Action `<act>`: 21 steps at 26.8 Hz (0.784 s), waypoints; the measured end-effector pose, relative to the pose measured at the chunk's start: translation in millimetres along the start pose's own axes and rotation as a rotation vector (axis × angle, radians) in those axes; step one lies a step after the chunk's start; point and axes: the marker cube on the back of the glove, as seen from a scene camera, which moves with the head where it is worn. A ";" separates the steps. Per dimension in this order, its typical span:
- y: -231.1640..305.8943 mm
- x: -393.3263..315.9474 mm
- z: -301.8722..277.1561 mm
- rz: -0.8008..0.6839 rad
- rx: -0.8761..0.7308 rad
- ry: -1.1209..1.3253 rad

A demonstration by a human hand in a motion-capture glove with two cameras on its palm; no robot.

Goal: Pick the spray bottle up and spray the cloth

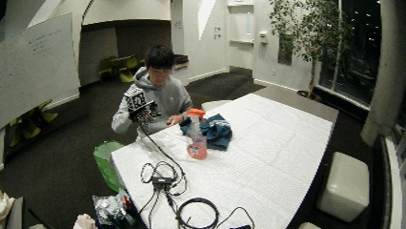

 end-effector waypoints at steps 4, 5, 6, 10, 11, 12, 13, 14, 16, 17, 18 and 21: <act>1.1 -0.4 -0.3 -0.009 0.039 -0.025; 1.0 -0.1 0.2 -0.014 0.056 -0.034; 0.6 0.3 1.0 -0.018 0.076 -0.046; -3.8 -0.2 7.2 -0.020 0.164 -0.129; -7.5 -0.5 9.1 -0.024 0.193 -0.158; -12.2 -1.0 11.0 -0.032 0.226 -0.187; -17.5 -2.0 13.0 -0.041 0.262 -0.217; -22.9 -3.6 15.0 -0.050 0.299 -0.246; -32.8 -9.6 19.6 -0.055 0.367 -0.302; -37.4 -13.7 22.1 -0.050 0.397 -0.329; -42.2 -18.3 24.6 -0.043 0.424 -0.355; -58.0 -31.9 31.3 -0.022 0.484 -0.421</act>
